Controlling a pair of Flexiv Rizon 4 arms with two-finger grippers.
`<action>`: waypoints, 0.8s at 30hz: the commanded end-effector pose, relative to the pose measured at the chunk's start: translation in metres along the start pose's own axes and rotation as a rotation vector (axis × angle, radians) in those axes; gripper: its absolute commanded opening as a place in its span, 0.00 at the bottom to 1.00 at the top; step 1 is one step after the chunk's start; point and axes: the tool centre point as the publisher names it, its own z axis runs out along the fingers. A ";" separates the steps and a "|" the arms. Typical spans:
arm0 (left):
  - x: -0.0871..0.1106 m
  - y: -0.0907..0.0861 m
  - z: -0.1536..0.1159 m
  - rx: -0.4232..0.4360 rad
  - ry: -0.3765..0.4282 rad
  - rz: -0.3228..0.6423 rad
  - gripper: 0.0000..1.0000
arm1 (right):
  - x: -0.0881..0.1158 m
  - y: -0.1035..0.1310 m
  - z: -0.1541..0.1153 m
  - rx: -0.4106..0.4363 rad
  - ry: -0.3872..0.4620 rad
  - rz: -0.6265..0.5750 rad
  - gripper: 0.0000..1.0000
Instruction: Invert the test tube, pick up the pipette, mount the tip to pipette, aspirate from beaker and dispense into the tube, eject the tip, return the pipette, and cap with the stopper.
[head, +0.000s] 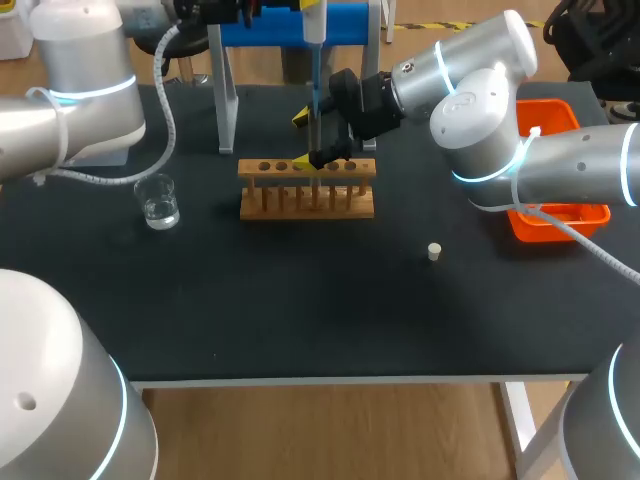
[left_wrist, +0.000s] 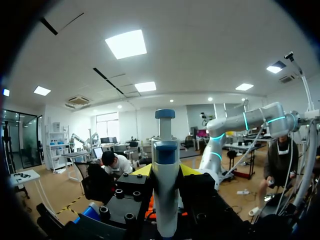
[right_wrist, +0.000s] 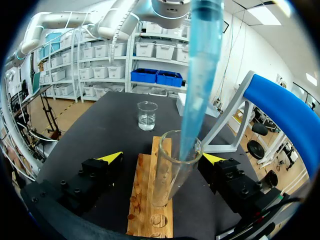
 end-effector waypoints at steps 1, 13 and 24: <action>0.003 0.000 -0.001 -0.003 -0.007 -0.001 0.00 | -0.001 0.000 -0.001 0.002 0.005 0.001 1.00; 0.002 0.005 -0.003 -0.004 -0.011 0.008 0.00 | -0.001 0.000 -0.001 0.002 0.005 0.001 1.00; 0.003 0.010 -0.002 -0.008 0.000 0.020 0.00 | -0.001 0.000 -0.001 0.002 0.005 0.001 1.00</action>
